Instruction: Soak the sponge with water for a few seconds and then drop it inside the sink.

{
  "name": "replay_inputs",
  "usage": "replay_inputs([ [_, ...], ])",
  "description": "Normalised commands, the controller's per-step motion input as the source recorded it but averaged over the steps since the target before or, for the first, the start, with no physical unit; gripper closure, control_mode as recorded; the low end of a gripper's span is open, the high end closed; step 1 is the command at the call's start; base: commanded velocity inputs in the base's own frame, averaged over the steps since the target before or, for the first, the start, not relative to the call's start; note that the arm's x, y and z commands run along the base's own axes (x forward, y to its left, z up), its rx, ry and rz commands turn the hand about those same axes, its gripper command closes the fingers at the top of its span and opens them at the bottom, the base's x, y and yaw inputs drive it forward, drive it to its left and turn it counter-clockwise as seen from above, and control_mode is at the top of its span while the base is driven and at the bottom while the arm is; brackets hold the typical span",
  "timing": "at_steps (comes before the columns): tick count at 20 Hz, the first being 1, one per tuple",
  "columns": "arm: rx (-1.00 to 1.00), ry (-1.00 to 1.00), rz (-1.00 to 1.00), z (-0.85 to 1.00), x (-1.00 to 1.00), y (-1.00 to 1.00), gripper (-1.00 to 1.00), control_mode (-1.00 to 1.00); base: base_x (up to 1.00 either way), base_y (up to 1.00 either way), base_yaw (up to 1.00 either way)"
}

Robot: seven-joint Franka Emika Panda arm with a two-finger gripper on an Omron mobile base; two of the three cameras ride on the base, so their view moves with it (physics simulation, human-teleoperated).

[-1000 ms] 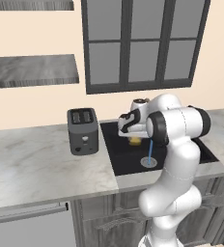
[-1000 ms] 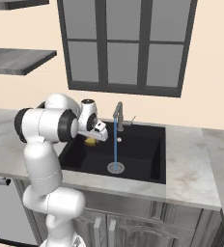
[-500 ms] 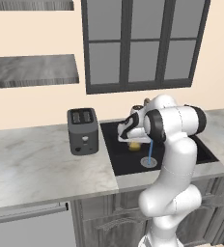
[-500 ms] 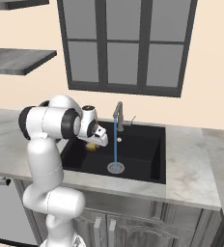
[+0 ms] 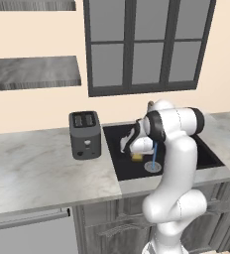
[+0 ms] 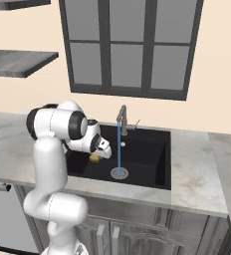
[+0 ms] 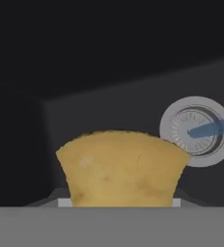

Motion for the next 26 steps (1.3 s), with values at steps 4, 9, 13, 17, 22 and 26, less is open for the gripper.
replay_inputs([
  [4, 0.00, -0.03, 0.00, -0.34, 0.01, 0.02, 1.00, -1.00, 0.00, 0.00, 0.00],
  [9, 0.00, 0.00, 0.00, -0.28, 0.00, 0.00, 1.00, -1.00, 0.00, 0.00, 0.00],
  [13, 0.00, -0.01, 0.00, -0.34, 0.00, 0.00, 1.00, -1.00, 0.00, 0.00, 0.00],
  [17, 0.00, -0.01, 0.00, -0.35, 0.04, 0.00, 1.00, -1.00, 0.00, 0.00, 0.00],
  [22, 0.00, 0.00, 0.00, -0.10, 0.01, 0.06, 1.00, -1.00, 0.00, 0.00, 0.00],
  [26, 0.00, 0.00, 0.00, 0.00, 0.00, 0.00, 1.00, -1.00, 0.00, 0.00, 0.00],
])
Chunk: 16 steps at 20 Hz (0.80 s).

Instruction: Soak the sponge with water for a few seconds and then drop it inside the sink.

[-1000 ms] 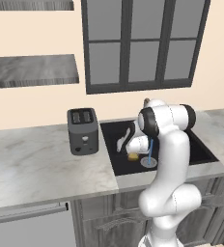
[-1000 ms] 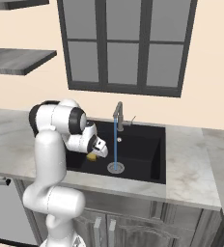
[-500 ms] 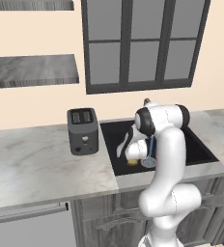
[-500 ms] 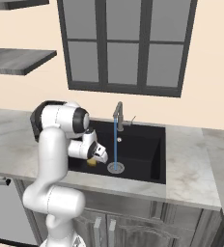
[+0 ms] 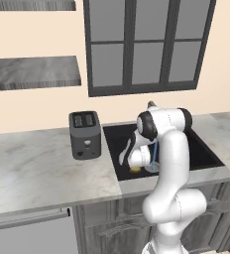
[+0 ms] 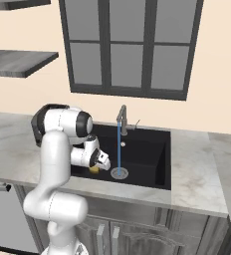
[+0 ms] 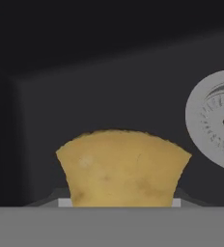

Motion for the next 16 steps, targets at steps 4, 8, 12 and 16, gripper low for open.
replay_inputs([
  [4, 0.00, 0.00, 0.00, 0.00, 0.00, 0.00, 1.00, -1.00, 0.00, 0.00, 0.00],
  [8, 0.00, 0.00, 0.00, 0.00, 0.00, 0.00, -1.00, -1.00, 0.00, 0.00, 0.00],
  [12, 0.00, 0.00, 0.00, 0.00, 0.00, 0.00, -1.00, -1.00, 0.00, 0.00, 0.00],
  [16, 0.00, -0.04, 0.00, 0.28, -0.18, 0.00, -1.00, -1.00, 0.00, 0.00, 0.00],
])
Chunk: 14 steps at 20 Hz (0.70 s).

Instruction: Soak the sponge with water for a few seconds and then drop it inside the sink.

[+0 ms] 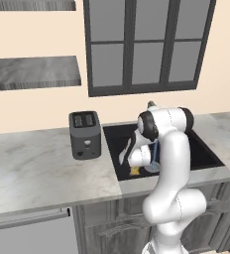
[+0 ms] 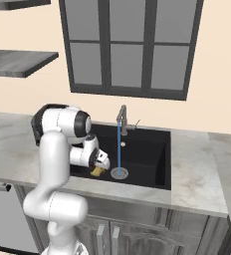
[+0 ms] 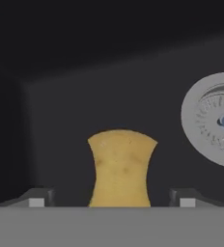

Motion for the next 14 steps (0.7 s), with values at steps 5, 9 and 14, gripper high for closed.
replay_inputs([
  [5, 0.00, -0.11, 0.00, 0.84, -0.14, 0.01, -1.00, -1.00, 0.00, 0.00, 0.00],
  [9, 0.00, -0.08, 0.02, 0.83, -0.11, 0.09, -1.00, -1.00, 0.00, 0.00, 0.00],
  [14, 0.00, 0.00, 0.04, 0.62, -0.02, 0.03, -1.00, -1.00, 0.00, 0.00, 0.00],
])
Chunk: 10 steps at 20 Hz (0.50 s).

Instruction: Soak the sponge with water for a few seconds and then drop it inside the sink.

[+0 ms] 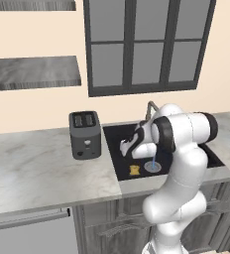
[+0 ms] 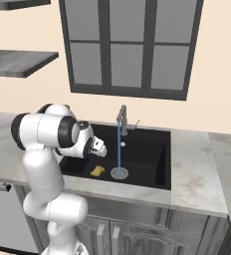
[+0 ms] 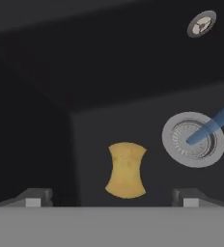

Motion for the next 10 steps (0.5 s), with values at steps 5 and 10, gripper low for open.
replay_inputs([
  [5, 0.00, 0.00, 0.04, 0.68, 0.00, 0.00, -1.00, -1.00, 0.00, 0.00, 0.00],
  [10, 0.00, 0.00, 0.03, 0.69, 0.00, 0.00, -1.00, -1.00, 0.00, 0.00, 0.00],
])
